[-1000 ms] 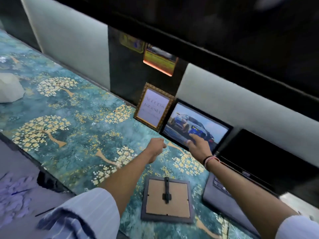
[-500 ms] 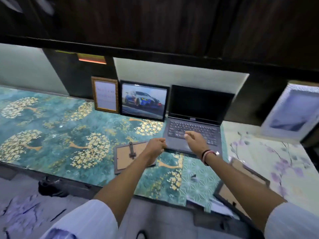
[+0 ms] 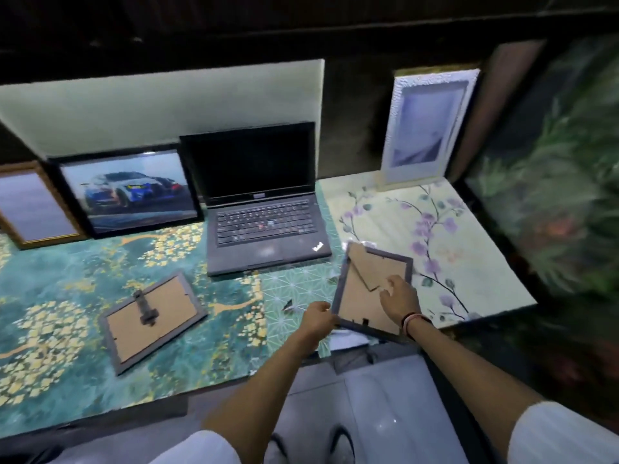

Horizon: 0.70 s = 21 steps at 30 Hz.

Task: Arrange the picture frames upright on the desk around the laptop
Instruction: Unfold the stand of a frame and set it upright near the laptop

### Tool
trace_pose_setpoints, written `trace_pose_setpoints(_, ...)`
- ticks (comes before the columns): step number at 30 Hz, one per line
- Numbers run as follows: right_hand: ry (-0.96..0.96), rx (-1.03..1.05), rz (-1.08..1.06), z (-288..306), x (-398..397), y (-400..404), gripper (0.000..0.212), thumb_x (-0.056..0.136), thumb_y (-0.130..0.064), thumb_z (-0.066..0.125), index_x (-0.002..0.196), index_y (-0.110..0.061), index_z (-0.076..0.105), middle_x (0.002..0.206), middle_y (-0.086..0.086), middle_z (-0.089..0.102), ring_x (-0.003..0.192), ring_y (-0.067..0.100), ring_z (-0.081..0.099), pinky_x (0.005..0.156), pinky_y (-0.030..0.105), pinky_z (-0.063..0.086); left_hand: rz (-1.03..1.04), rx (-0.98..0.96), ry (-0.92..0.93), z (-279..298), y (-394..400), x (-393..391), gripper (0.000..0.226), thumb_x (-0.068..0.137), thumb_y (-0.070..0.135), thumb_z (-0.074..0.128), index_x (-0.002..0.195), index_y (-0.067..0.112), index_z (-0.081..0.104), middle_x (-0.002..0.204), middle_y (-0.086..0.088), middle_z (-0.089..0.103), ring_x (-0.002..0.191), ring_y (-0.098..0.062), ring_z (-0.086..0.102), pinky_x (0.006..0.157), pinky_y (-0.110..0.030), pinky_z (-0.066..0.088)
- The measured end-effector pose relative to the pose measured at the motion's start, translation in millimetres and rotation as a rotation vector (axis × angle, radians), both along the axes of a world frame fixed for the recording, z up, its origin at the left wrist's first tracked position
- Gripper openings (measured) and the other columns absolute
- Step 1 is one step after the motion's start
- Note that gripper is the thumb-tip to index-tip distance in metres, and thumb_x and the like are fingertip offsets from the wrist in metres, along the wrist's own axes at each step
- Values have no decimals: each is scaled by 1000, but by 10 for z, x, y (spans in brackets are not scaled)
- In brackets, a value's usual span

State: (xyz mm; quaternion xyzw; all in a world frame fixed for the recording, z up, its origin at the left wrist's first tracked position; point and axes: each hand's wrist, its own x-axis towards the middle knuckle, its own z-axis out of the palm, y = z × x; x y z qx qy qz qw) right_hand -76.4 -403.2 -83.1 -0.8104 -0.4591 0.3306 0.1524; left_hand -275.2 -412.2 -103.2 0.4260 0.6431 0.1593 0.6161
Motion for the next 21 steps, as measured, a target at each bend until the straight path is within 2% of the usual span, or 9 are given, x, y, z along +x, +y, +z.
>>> trace_pose_setpoints(2, -1, -30, 55, -101, 67, 99, 56, 96, -18, 58, 148, -3, 42, 150, 17, 48, 136, 34, 47, 109, 37, 39, -10, 9, 35, -133, -10, 138, 30, 68, 8, 65, 95, -2, 72, 98, -19, 77, 98, -38, 73, 79, -46, 59)
trace_pose_setpoints(5, -34, -55, 151, -263, 28, 314, 66, 95, -28, 63, 149, -2, 37, 152, 18, 45, 137, 36, 45, 112, 41, 39, 2, 13, 57, -366, 6, 200, 23, 71, 5, 63, 93, 7, 70, 99, -15, 76, 94, -33, 73, 84, -45, 62)
trace_pose_setpoints(8, -173, -54, 238, -392, -81, 470, 59, 93, -34, 64, 139, -4, 44, 139, 20, 53, 127, 39, 49, 104, 44, 44, 0, 53, 51, -291, -43, 191, 24, 69, 4, 65, 91, 14, 69, 99, -13, 76, 95, -31, 73, 87, -50, 61)
trace_pose_setpoints(10, -261, -34, 253, -442, -119, 529, 53, 93, -32, 61, 136, -4, 46, 134, 20, 53, 124, 39, 49, 100, 44, 45, -29, 88, 58, -293, -62, 182, 28, 71, 0, 67, 97, 10, 71, 98, -12, 76, 96, -31, 72, 88, -48, 61)
trace_pose_setpoints(13, -271, -15, 232, -463, -85, 584, 48, 90, -29, 62, 129, -3, 50, 128, 22, 56, 118, 40, 52, 94, 43, 48, -45, 113, 50, -236, -102, 161, 35, 70, -8, 68, 103, 6, 70, 97, -11, 74, 97, -33, 71, 83, -41, 59)
trace_pose_setpoints(15, -246, 5, 230, -452, -20, 603, 52, 84, -36, 67, 122, -3, 54, 120, 22, 62, 109, 39, 59, 86, 40, 50, -24, 117, 9, -215, -111, 140, 41, 69, -13, 68, 103, 9, 68, 96, -10, 73, 101, -35, 70, 85, -43, 59)
trace_pose_setpoints(18, -216, 6, 250, -413, 79, 612, 58, 82, -44, 70, 120, -2, 57, 114, 20, 66, 101, 38, 65, 77, 36, 50, 12, 95, -66, -187, -100, 120, 59, 69, -22, 61, 118, 11, 64, 103, -11, 70, 101, -36, 70, 88, -50, 60)
trace_pose_setpoints(21, -186, -33, 297, -349, 213, 668, 52, 79, -50, 64, 107, -6, 65, 101, 16, 70, 89, 34, 66, 69, 33, 51, -20, 70, -125, -111, -52, 92, 80, 73, -28, 52, 141, 14, 53, 110, -6, 64, 96, -34, 70, 72, -39, 63)
